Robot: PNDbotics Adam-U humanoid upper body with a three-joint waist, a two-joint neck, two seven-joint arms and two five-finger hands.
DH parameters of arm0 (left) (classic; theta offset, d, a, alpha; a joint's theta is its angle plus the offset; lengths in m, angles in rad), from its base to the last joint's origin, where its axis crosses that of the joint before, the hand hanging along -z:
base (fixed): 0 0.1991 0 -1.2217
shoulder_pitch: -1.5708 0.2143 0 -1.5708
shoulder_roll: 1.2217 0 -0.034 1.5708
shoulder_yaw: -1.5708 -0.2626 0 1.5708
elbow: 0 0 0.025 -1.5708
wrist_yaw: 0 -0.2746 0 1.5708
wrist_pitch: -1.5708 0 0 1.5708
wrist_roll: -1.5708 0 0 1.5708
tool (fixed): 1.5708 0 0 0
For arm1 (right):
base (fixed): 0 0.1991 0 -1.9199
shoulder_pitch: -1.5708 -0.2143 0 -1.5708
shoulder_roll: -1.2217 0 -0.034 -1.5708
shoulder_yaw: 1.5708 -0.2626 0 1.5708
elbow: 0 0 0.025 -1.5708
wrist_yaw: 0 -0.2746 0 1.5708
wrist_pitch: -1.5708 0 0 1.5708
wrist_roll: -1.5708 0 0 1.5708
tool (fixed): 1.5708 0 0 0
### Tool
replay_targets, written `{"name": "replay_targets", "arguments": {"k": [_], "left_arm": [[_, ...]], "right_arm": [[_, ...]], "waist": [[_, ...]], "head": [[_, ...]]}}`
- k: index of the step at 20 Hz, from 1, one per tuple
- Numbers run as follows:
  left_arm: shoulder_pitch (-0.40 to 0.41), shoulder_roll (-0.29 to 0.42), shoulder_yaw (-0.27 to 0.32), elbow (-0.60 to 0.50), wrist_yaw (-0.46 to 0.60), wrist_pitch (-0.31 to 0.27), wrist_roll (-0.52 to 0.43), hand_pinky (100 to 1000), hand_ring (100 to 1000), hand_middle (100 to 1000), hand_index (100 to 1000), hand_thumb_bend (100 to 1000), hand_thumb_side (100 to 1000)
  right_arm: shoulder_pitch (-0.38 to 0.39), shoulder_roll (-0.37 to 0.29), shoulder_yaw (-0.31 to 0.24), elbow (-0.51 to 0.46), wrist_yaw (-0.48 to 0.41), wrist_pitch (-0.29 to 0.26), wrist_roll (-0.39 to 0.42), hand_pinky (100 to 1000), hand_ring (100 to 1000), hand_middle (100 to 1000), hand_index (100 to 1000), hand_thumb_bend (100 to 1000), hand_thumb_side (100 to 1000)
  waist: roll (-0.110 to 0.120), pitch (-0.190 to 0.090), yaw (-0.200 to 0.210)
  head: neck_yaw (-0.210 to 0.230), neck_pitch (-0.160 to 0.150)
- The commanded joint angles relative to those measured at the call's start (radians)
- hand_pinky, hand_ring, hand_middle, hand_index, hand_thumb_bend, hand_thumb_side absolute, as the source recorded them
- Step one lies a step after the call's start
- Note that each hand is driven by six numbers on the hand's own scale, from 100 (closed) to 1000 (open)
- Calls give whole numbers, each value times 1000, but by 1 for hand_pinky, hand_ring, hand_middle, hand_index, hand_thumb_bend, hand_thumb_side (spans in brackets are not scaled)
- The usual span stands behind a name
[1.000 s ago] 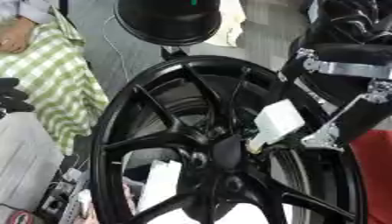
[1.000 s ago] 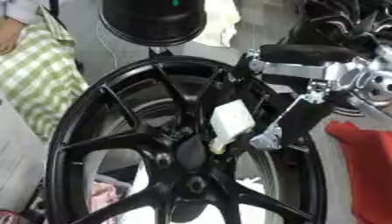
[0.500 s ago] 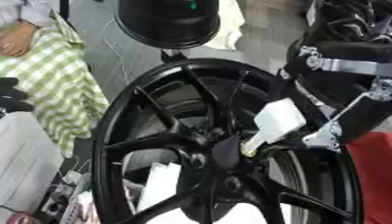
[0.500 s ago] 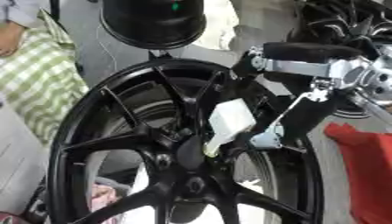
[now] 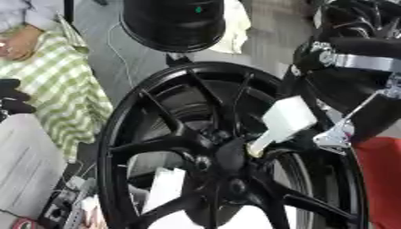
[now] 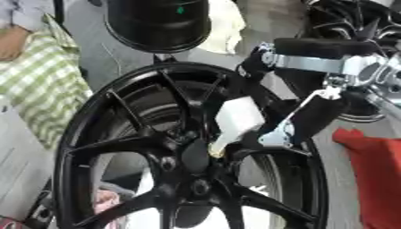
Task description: Pull the pin out of the wheel hub.
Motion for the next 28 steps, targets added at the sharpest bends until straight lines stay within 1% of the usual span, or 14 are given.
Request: {"name": "replay_targets", "arguments": {"k": [1, 7, 9, 16, 20, 24, 28], "left_arm": [[-1, 8, 10, -20, 2, -2, 1, 730, 580, 581, 759, 100, 820], [0, 5, 13, -20, 4, -2, 4, 730, 580, 582, 759, 100, 818], [-1, 4, 13, -20, 5, -2, 5, 730, 579, 582, 758, 100, 817], [1, 3, 16, -20, 9, 0, 10, 730, 578, 582, 758, 100, 815], [2, 1, 16, -20, 9, 1, 11, 730, 578, 582, 758, 100, 814], [5, 1, 19, -20, 10, 1, 13, 730, 577, 582, 758, 100, 814], [7, -1, 22, -20, 10, 1, 17, 730, 576, 582, 758, 100, 813]], "right_arm": [[-4, -41, -26, -15, -12, -2, -11, 714, 632, 344, 403, 421, 164], [29, -59, -46, -11, -22, -3, -31, 715, 630, 343, 402, 415, 164], [46, -67, -57, -3, -28, -3, -40, 716, 630, 342, 402, 413, 162], [111, -95, -108, 44, -73, 6, -73, 722, 625, 341, 400, 398, 158], [145, -108, -152, 83, -118, 24, -91, 725, 621, 339, 399, 388, 152], [180, -125, -199, 114, -157, 35, -111, 728, 617, 336, 397, 380, 148], [237, -152, -262, 138, -199, 43, -147, 731, 613, 333, 394, 370, 142]], "waist": [[17, -33, -2], [20, -40, -2], [21, -42, -2], [25, -51, -5], [28, -55, -8], [31, -57, -12], [36, -58, -18]], "head": [[3, 6], [8, 13], [9, 20], [9, 37], [8, 41], [7, 52], [8, 58]]}}
